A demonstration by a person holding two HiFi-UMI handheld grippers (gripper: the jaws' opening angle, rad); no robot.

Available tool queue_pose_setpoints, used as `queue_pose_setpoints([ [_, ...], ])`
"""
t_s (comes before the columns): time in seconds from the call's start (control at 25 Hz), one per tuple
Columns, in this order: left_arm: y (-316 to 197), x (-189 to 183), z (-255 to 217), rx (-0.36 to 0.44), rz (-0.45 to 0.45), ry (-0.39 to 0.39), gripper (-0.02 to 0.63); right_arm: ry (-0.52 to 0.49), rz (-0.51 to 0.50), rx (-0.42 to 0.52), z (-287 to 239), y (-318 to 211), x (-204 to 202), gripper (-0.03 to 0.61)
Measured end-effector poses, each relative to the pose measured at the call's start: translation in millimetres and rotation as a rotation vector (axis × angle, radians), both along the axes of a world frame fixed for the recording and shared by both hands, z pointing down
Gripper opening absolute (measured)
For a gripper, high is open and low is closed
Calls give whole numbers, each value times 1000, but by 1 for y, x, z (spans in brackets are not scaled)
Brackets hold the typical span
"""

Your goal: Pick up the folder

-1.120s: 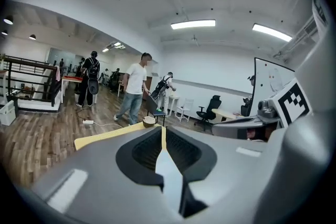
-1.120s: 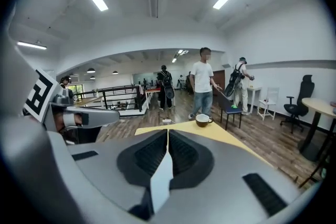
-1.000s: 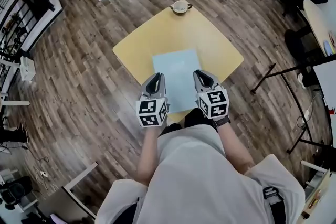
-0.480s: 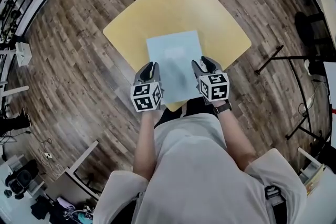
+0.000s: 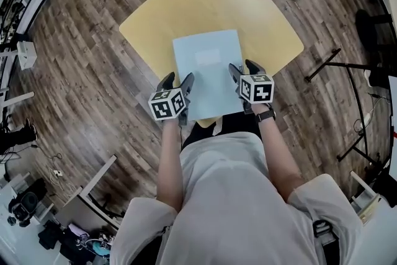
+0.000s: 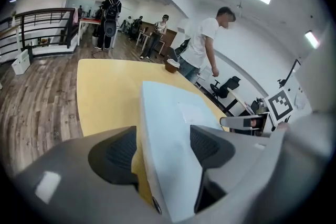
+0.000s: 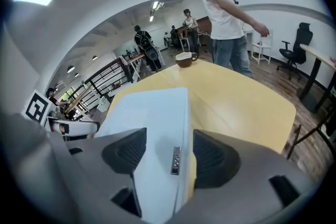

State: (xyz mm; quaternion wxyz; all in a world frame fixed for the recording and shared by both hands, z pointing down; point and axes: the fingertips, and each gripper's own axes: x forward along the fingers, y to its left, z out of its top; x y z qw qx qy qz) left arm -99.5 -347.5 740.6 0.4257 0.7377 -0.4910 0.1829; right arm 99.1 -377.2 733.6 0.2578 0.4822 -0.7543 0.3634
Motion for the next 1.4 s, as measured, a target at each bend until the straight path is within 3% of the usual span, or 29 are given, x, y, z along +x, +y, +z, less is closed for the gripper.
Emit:
queue_pose_setpoints([
  [0.2, 1, 2, 13, -29, -36, 79, 357, -76, 44, -40, 18, 0, -1, 275],
  [0.36, -4, 3, 21, -19, -40, 68, 359, -122, 78, -64, 26, 0, -5, 278],
  [0.48, -2, 7, 28, -60, -56, 93, 347, -144, 105, -88, 31, 3, -1, 278],
  [0.96, 0, 4, 25, -83, -76, 55, 298, -59, 72, -88, 24, 3, -5, 270],
  [1.24, -13, -8, -17, 17, -83, 21, 291, -49, 45, 30, -21, -12, -21, 267],
  [1.4, -34, -16, -59, 116, -74, 2, 291, -66, 45, 125, -62, -30, -30, 268],
])
